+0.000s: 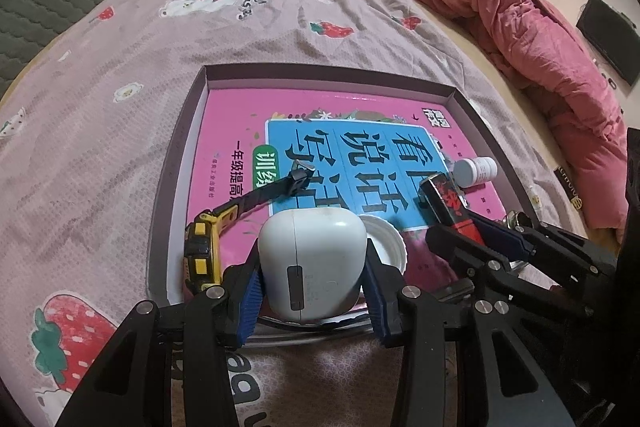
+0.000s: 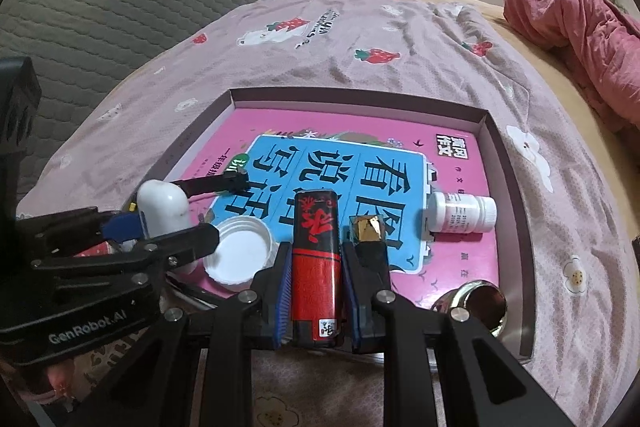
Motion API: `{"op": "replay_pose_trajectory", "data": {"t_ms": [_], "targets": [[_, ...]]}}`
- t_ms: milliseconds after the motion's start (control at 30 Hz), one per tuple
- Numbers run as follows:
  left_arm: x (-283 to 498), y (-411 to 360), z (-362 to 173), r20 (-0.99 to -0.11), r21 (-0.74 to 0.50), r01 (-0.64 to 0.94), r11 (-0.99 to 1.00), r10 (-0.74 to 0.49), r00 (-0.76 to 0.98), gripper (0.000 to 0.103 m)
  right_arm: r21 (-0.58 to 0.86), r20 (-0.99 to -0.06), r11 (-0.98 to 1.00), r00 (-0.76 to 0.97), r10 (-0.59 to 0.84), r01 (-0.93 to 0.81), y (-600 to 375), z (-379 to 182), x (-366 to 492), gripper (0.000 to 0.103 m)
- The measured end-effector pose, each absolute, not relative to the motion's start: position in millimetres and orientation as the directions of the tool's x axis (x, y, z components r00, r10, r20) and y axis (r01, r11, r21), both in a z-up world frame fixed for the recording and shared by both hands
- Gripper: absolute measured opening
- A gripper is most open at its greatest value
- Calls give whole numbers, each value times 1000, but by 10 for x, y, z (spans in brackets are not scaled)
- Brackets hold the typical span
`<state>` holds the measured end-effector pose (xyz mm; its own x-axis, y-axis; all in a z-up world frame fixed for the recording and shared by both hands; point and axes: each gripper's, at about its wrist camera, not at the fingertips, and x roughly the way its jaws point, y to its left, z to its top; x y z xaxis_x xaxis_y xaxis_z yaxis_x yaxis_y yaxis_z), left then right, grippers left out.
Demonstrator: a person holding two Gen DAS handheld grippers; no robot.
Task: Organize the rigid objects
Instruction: 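Open the right gripper releasing the lighter while the left gripper releases the earbud case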
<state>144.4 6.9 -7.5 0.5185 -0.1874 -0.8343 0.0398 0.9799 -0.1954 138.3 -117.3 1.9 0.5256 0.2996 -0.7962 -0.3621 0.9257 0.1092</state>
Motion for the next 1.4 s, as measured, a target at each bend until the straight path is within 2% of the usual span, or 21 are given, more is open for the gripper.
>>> {"op": "replay_pose_trajectory", "data": {"t_ms": [600,1400], "targets": [[1458,25,-127,-840,-194,48,980,-191,508,45,25,-824,933,521,223,-359,-1136,-108,1412,23],[1533,-48,-164,-866,-120,68,990,-138,481,45,55,-832,924,495,252,-377,-1229,-68,1346,25]]}}
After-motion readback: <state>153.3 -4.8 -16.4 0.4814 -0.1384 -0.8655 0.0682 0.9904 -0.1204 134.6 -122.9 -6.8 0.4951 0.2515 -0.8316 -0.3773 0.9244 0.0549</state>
